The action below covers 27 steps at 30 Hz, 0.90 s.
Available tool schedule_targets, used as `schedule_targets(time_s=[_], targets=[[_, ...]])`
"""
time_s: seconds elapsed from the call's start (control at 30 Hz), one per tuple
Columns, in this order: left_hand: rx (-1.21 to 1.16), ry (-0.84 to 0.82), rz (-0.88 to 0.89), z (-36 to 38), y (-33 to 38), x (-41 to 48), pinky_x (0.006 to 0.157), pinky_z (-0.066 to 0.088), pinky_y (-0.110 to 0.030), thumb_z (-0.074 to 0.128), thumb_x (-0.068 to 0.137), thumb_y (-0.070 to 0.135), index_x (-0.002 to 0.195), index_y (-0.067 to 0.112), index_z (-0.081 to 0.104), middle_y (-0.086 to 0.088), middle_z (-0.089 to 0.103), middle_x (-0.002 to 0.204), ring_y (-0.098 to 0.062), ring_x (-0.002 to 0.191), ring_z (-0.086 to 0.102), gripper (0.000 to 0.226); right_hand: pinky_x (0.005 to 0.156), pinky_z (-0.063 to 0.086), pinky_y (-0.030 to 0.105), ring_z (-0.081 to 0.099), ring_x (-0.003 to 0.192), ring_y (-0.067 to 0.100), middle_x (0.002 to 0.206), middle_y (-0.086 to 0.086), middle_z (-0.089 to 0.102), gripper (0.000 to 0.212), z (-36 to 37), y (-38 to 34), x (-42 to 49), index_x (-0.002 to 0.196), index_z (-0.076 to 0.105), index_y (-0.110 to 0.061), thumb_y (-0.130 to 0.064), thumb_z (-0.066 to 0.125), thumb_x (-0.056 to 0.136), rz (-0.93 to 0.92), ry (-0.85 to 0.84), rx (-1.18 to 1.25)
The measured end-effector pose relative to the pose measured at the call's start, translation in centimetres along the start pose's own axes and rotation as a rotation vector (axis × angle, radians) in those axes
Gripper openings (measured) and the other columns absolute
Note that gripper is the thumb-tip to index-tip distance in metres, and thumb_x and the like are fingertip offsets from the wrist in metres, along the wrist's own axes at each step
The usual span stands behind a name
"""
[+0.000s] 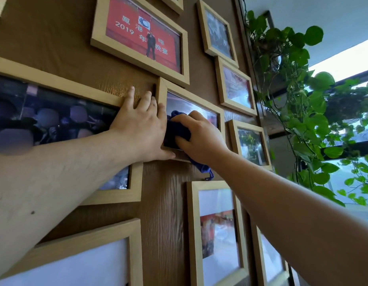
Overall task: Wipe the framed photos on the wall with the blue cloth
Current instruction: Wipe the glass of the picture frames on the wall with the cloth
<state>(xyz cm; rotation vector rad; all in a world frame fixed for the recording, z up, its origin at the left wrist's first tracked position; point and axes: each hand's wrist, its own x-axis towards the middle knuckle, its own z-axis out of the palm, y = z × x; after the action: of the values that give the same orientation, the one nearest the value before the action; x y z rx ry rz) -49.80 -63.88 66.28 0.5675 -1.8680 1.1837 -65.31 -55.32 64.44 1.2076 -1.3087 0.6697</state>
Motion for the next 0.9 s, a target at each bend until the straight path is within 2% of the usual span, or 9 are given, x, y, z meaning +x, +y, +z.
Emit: schedule_targets(time_s=[0.07,0.17,0.2,0.3,0.37,0.57,0.67,0.77,0.9], targets=[[-0.032,-0.013,0.001,-0.2,0.0,-0.1,0.115,0.005,-0.063,0.025,0.061,0.093,0.147,0.004,0.009,-0.023,0.022,0.155,-0.035,0.145,0.009,0.125,0.054,0.032,0.018,0.048,0.076,0.012,0.104,-0.002,0.054,0.041,0.0,0.9,-0.9,0.122,0.045,-0.036,-0.042,0.052,0.082,0.010,-0.024,-0.010],[-0.070,-0.036,0.004,-0.4,-0.2,-0.1,0.115,0.003,-0.062,-0.006,0.041,0.094,0.147,0.002,0.009,-0.023,0.022,0.154,-0.034,0.145,0.009,0.141,0.050,0.032,0.021,0.050,0.071,0.016,0.101,-0.002,0.054,0.040,-0.1,3.3,-2.2,0.120,0.046,-0.039,-0.044,0.051,0.080,0.155,-0.023,-0.099],[-0.066,-0.034,0.007,-0.4,-0.3,-0.1,0.115,0.004,-0.062,-0.004,0.041,0.094,0.147,0.002,0.009,-0.023,0.023,0.154,-0.034,0.145,0.010,0.140,0.050,0.034,0.023,0.050,0.072,0.018,0.103,0.000,0.055,0.041,-0.1,4.3,-2.7,0.120,0.046,-0.038,-0.043,0.052,0.080,0.232,-0.027,-0.132],[-0.016,-0.002,0.025,0.3,-0.2,0.1,0.114,0.004,-0.063,0.022,0.062,0.091,0.147,0.001,0.010,-0.024,0.023,0.154,-0.035,0.145,0.011,0.125,0.051,0.039,0.028,0.052,0.071,0.022,0.105,0.005,0.054,0.038,-0.2,6.7,-4.1,0.121,0.044,-0.035,-0.040,0.052,0.084,0.412,-0.097,-0.265],[0.007,0.001,0.026,0.6,-0.2,0.1,0.114,0.004,-0.064,0.027,0.065,0.090,0.147,0.001,0.010,-0.024,0.024,0.153,-0.035,0.145,0.011,0.122,0.051,0.038,0.028,0.052,0.071,0.022,0.105,0.006,0.054,0.038,-0.3,7.4,-4.7,0.122,0.045,-0.034,-0.039,0.052,0.085,0.461,-0.140,-0.305],[0.020,0.002,0.013,0.5,0.1,0.0,0.114,0.004,-0.064,0.020,0.063,0.091,0.146,0.001,0.010,-0.024,0.026,0.153,-0.035,0.144,0.012,0.123,0.051,0.028,0.021,0.047,0.074,0.015,0.101,-0.003,0.051,0.037,-1.0,4.4,-4.0,0.120,0.048,-0.037,-0.037,0.056,0.084,0.268,-0.172,-0.135],[0.016,-0.005,0.006,0.4,0.1,0.0,0.114,0.004,-0.063,0.025,0.065,0.091,0.146,0.001,0.010,-0.024,0.026,0.153,-0.035,0.144,0.012,0.123,0.058,0.037,0.024,0.051,0.078,0.013,0.097,-0.008,0.051,0.036,-1.6,1.4,-2.6,0.116,0.050,-0.039,-0.038,0.055,0.081,0.164,-0.242,0.056],[0.021,0.010,0.015,0.3,0.2,0.0,0.113,0.006,-0.064,0.027,0.067,0.090,0.146,0.002,0.013,-0.024,0.029,0.151,-0.036,0.143,0.015,0.119,0.065,0.042,0.027,0.055,0.081,0.010,0.097,-0.007,0.058,0.030,-2.4,-0.9,-0.5,0.110,0.054,-0.040,-0.032,0.057,0.081,0.169,-0.338,0.267],[0.034,0.018,0.023,0.1,0.1,-0.2,0.113,0.009,-0.064,0.025,0.068,0.089,0.146,0.001,0.015,-0.025,0.030,0.151,-0.037,0.143,0.016,0.117,0.065,0.041,0.026,0.054,0.085,0.013,0.104,-0.005,0.059,0.032,-2.9,-1.1,0.5,0.112,0.053,-0.041,-0.032,0.058,0.082,0.173,-0.422,0.276]])
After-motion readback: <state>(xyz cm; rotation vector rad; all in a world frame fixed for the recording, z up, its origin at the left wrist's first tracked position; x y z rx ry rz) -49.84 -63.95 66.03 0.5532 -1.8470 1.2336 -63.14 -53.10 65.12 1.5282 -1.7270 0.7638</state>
